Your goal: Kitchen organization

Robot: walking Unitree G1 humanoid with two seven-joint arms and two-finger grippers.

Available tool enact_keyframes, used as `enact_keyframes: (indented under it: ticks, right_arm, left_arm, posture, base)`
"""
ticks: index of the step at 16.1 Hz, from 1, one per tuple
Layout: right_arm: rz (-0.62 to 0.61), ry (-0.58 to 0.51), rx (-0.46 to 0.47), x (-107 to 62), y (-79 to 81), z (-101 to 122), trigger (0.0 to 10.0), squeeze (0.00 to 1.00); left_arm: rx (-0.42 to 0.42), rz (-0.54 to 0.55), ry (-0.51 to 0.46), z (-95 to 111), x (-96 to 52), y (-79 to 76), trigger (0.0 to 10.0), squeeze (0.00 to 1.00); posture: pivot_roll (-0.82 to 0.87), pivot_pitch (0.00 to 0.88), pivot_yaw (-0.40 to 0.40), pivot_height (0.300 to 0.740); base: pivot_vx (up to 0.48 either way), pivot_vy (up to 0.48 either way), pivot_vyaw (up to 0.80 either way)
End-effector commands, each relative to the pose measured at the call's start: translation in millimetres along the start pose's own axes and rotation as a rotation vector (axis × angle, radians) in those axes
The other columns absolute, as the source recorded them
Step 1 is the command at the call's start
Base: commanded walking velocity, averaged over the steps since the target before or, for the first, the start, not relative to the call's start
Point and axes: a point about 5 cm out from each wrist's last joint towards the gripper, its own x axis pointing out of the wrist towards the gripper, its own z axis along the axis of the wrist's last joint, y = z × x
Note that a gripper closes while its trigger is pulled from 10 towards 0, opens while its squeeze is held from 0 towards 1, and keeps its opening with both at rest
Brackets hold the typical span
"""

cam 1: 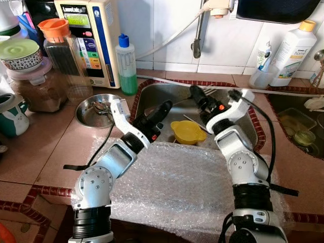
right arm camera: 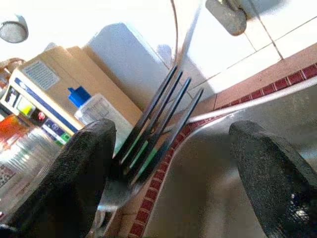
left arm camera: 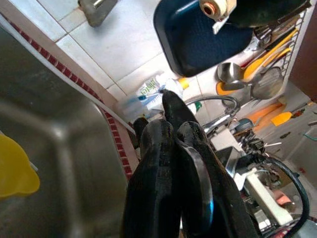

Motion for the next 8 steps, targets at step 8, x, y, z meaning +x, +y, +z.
enact_keyframes:
  ticks: [8]
  right_arm:
    - [-0.058, -0.031, 0.066, 5.2, -8.3, 3.8, 0.0, 0.0]
  left_arm:
    - [0.003, -0.058, 0.033, -2.7, -4.1, -10.0, 0.0, 0.0]
  posture:
    - [0.08, 0.035, 0.054, 0.74]
  base:
    - [0.0, 0.0, 0.0]
